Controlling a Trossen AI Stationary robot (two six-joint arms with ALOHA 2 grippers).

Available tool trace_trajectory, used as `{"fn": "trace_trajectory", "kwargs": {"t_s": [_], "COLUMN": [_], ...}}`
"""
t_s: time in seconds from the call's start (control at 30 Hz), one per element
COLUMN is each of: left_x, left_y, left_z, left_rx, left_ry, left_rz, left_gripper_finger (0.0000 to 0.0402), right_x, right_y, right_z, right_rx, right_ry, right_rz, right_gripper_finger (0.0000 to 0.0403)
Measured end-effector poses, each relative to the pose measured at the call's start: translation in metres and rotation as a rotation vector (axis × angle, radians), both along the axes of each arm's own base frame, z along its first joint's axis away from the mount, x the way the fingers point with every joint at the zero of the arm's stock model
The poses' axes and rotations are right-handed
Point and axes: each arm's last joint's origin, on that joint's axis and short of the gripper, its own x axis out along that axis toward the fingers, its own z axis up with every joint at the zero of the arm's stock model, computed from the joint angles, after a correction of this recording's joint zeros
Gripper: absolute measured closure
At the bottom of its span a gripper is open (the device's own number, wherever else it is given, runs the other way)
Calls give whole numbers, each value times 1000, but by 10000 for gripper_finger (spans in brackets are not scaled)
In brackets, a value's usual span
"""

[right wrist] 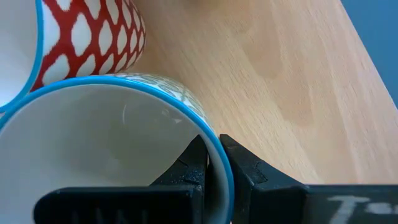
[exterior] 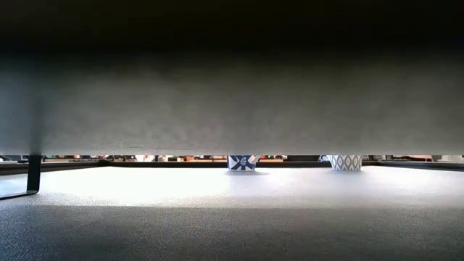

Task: Place coffee mugs
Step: Put the light blue patterned mug on the shelf

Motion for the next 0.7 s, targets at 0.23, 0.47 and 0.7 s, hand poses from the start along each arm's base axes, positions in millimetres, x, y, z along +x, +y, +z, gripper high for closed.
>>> {"fn": "trace_trajectory", "kwargs": {"t_s": [0.23, 0.47, 0.7], "left_x": [0, 0, 0], "left_y": [0, 0, 0], "left_z": [0, 0, 0], "left_rx": [5, 6, 6], "left_ry": [1, 2, 1], "left_rz": [-4, -6, -6], "left_gripper_finger": [318, 318, 318], "right_x": [0, -2, -4], "right_y": [0, -1, 1], "right_z": [-1, -1, -2], "right_rx": [-3, -7, -3], "right_ry": [2, 18, 35], "right_rz": [14, 30, 51], "right_gripper_finger": [381, 381, 381]}}
